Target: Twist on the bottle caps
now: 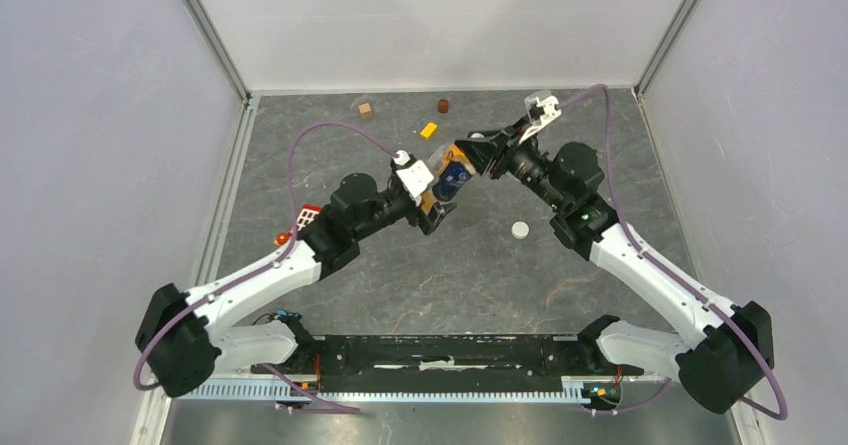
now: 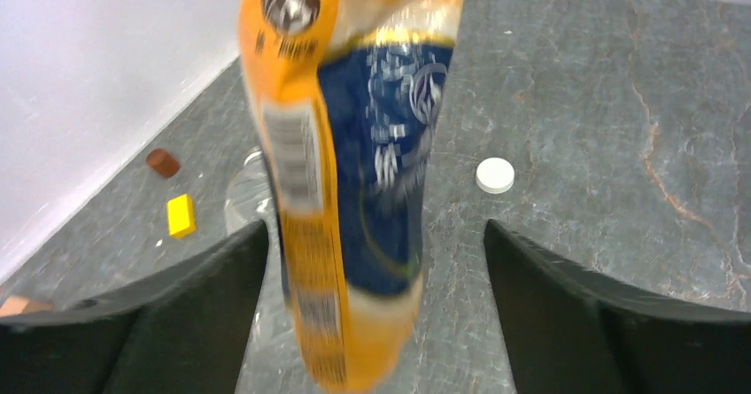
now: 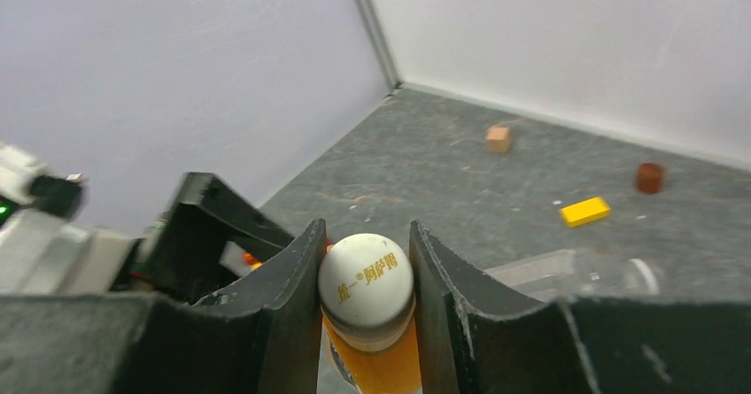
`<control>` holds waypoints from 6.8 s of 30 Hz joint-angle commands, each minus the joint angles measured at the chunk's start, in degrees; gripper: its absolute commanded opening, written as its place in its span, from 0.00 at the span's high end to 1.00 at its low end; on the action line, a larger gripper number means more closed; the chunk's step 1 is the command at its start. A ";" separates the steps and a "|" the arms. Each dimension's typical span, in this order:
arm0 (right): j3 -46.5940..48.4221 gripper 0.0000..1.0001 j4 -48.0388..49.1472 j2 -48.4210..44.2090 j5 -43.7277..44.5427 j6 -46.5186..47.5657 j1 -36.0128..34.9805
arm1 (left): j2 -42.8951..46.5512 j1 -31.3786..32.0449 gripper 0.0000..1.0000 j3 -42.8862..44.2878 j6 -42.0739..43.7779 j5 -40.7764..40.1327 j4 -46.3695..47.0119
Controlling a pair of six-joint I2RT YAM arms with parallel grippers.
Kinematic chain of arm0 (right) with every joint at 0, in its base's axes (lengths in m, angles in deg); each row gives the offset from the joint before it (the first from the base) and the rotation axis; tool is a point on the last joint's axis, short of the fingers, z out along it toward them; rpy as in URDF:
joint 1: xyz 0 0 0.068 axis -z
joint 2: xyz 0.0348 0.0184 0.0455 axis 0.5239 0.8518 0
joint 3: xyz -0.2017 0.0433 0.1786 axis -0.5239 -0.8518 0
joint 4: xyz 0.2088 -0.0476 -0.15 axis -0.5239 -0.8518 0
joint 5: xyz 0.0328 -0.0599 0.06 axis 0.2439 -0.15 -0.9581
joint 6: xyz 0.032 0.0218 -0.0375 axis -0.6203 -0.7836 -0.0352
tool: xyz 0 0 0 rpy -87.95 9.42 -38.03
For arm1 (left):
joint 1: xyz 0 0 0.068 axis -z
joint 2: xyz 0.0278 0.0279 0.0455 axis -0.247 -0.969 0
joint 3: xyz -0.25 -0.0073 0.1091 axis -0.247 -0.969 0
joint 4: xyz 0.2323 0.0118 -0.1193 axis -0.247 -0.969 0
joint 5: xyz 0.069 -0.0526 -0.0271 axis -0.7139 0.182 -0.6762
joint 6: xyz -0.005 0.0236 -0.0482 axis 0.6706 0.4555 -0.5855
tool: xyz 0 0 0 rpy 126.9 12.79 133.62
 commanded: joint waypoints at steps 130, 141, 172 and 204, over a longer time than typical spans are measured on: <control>-5.11 0.02 -30.95 -20.65 15.11 22.31 30.48 | -58.64 -7.77 0.00 66.38 -10.23 -17.84 -54.78; -1.51 0.02 -37.25 -19.07 6.13 24.47 27.47 | -60.06 -7.76 0.12 63.00 -10.64 -10.31 -55.64; 15.33 0.11 -65.67 15.32 11.04 29.32 5.97 | 20.46 -7.76 0.61 -7.37 5.45 -4.98 -10.80; 14.71 0.42 -60.58 35.82 7.21 33.28 13.17 | 34.02 -7.77 0.58 -32.08 17.61 -2.50 9.28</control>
